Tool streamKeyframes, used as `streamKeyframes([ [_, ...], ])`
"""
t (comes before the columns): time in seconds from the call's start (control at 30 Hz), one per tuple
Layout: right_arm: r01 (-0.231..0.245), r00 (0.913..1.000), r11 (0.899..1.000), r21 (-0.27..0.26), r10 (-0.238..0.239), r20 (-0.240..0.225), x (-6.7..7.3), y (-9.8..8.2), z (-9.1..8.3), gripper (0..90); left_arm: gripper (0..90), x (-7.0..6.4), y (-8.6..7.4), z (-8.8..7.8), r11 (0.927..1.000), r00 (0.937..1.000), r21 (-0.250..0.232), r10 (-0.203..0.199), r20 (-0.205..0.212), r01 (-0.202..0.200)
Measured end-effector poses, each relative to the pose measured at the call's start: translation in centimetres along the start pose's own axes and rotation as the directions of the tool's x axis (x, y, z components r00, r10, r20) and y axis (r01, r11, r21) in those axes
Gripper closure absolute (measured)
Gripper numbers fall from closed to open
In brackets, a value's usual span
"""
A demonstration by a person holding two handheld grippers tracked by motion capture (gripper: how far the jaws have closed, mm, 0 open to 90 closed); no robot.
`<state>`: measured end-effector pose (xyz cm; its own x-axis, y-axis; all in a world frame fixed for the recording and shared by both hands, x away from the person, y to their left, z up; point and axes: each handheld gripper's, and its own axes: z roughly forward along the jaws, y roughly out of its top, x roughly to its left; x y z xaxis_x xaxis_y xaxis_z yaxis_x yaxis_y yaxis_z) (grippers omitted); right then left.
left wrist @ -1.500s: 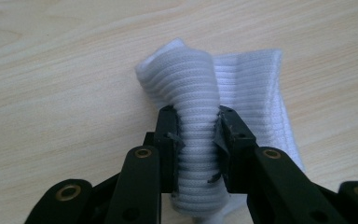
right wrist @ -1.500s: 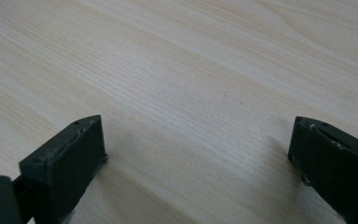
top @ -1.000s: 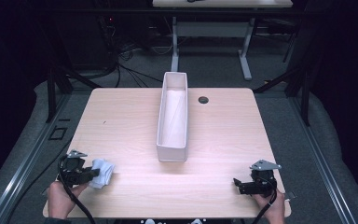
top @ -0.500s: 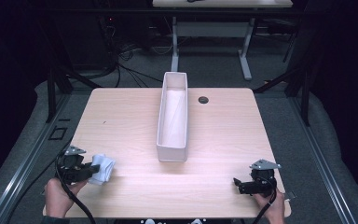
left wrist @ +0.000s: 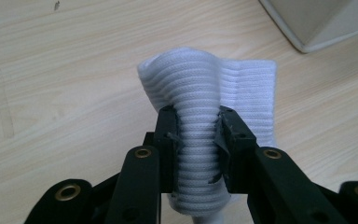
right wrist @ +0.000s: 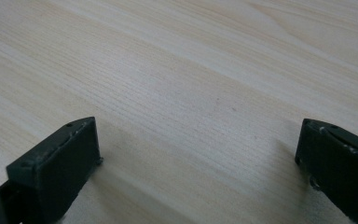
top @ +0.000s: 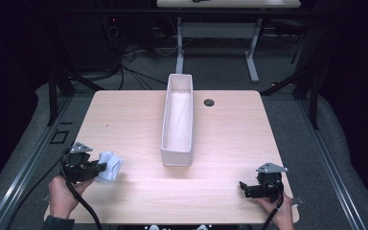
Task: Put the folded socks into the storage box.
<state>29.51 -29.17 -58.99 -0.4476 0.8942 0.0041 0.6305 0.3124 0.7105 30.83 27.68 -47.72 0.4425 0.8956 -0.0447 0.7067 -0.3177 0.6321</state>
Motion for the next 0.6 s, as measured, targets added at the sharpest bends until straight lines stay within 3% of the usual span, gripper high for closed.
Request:
streamKeyframes([
  [0.6,0.0,1.0,1.0,0.006,0.0,0.0,0.0,0.2,0.1,0.0,72.0,-1.4,3.5,-1.1,0.9975,0.9983,-0.039,0.058,0.004,-0.058],
])
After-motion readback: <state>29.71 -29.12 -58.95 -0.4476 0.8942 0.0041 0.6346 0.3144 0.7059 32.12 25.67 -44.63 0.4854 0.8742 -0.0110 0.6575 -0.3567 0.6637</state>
